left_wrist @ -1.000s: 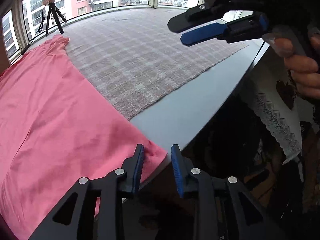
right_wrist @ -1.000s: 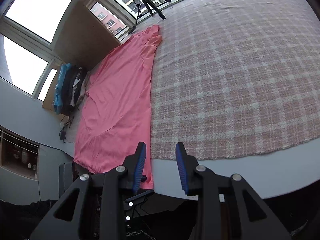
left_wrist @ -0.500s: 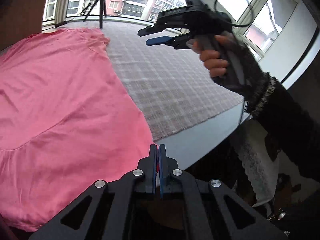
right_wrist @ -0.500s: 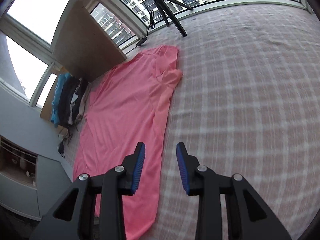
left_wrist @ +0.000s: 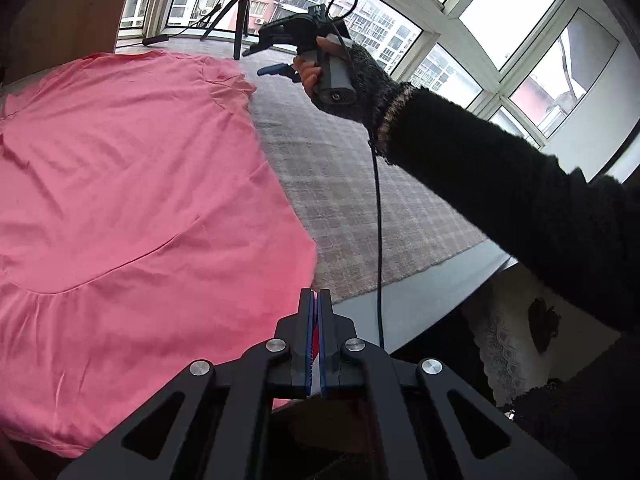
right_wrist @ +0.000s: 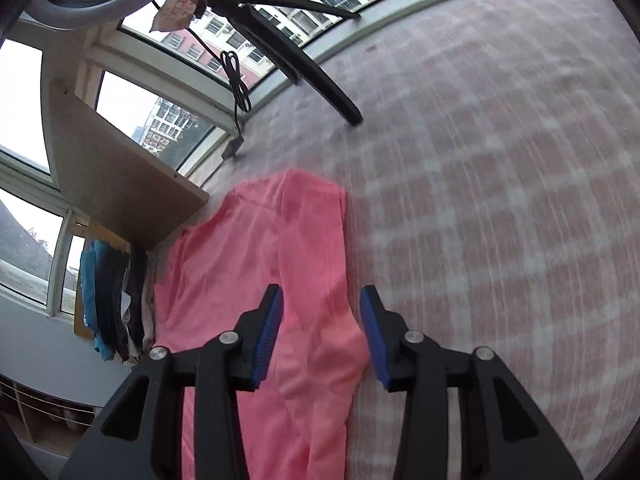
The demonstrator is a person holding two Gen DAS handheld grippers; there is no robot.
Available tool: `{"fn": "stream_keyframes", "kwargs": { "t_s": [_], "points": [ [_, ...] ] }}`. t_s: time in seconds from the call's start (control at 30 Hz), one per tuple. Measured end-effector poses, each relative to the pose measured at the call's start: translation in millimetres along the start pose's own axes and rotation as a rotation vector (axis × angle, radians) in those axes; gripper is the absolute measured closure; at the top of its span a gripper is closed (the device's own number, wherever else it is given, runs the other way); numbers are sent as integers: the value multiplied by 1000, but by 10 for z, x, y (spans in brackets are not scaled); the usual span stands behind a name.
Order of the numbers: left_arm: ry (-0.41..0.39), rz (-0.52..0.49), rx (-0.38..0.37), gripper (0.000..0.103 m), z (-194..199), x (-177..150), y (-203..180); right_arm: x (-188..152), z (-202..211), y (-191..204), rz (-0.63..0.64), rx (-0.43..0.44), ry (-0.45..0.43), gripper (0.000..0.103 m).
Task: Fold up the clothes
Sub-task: 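Grasp the T-shirt edge with the left gripper while the right gripper grasps and releases the hem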
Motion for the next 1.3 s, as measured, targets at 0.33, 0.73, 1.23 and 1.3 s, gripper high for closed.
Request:
{"fn": "stream_keyframes", "kwargs": {
  "t_s": [0.33,0.73,1.23,1.3],
  "points": [
    [7,62,-24,102,-19,87,133,434,-639,91,156,-55,111,72],
    [-166,328,-60,102,527,-104,822,780,-630,1034,240,-230,188,99],
    [-217,534,51,102,787,-572,1652,211,-923,1954,519,-307,319,54],
    [-210,525,52,102,792,-569,1654,30,-954,1867,517,-310,368,54]
  ]
}}
Point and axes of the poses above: each gripper's, at about its wrist camera, not at the fingertips, and z roughly against the way its jaws point, y to its left, x to its top, the point moved 3 cm from there along -z, roughly the way its jaws point, and after that the axes turned 12 degrees about z, right-handed, at the moved point
